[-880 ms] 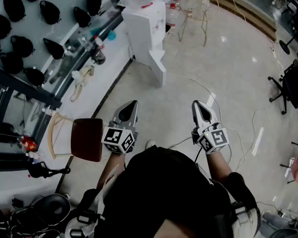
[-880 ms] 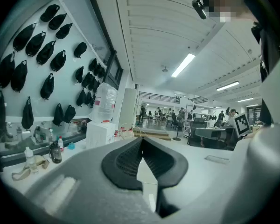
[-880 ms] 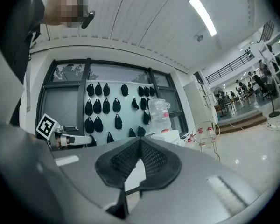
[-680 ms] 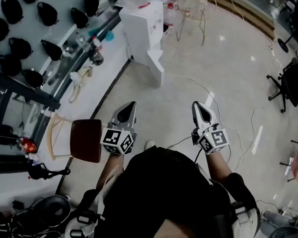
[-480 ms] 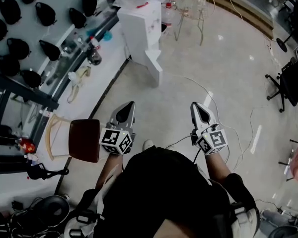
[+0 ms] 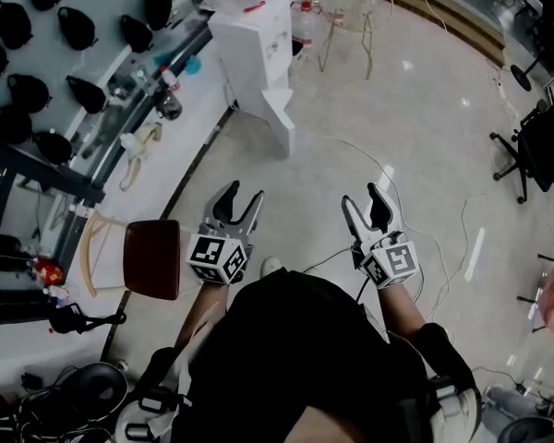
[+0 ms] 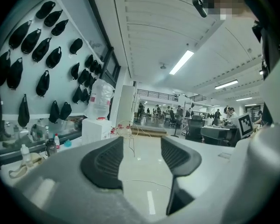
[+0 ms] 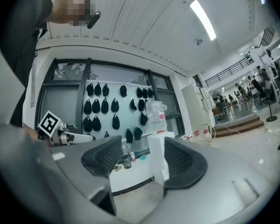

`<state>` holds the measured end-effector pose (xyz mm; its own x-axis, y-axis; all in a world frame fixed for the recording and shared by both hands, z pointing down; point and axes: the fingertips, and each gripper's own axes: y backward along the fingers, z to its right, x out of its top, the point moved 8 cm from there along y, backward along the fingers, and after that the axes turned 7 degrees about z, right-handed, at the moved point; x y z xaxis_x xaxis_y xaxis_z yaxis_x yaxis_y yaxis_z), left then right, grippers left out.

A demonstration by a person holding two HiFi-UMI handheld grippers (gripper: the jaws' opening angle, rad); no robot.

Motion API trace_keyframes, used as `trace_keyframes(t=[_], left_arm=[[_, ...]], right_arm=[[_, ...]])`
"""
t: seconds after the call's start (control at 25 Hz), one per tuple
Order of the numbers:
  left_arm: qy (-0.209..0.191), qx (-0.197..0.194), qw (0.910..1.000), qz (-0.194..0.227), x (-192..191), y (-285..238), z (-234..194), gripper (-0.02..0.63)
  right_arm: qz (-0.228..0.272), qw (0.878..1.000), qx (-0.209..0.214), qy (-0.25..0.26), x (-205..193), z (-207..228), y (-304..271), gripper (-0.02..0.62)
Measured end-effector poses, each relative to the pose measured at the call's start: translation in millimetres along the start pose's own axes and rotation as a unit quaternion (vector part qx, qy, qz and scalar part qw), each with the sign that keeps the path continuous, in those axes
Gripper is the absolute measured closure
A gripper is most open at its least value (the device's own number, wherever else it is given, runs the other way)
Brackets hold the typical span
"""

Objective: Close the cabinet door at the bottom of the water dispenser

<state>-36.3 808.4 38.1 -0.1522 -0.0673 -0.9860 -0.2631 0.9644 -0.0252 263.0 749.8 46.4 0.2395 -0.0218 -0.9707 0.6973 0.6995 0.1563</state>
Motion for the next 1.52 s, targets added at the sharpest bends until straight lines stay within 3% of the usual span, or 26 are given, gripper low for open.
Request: trace_keyframes(t=[0.12, 0.24, 0.36, 0.6, 0.8, 1.04, 1.52], left_arm=[[-0.004, 0.013, 0.9999, -0.004, -4, -4, 8, 0.245], [-0.003, 0.018, 0.9998, -0.004, -7, -7, 20, 0.169], [-0.003, 0.018, 0.9998, -0.007, -10, -11, 32, 0.133], [-0.002, 0.020, 0.9997, -0.011, -18, -15, 50, 0.131], [0.001, 0.029, 0.9994, -0.017, -16, -21, 39, 0.132], [0.008, 0.029, 0.9995, -0.009, -19, -48, 0, 0.131], [0.015, 0.015, 0.9998, 0.008, -2, -147, -129, 0.132]], right_arm=[[0.001, 1.000, -0.017, 0.014, 5, 5, 8, 0.193], [0.007, 0.999, -0.024, 0.026, 12, 11, 18, 0.130], [0.001, 0.999, -0.026, 0.019, 11, 21, 28, 0.127], [-0.003, 0.999, -0.029, 0.022, 12, 36, 36, 0.130], [-0.026, 0.999, -0.044, 0.017, 5, 45, 28, 0.132], [-0.015, 0.999, -0.037, 0.031, -1, 53, -16, 0.132], [-0.009, 0.997, -0.046, 0.054, -12, 74, -160, 0.135]])
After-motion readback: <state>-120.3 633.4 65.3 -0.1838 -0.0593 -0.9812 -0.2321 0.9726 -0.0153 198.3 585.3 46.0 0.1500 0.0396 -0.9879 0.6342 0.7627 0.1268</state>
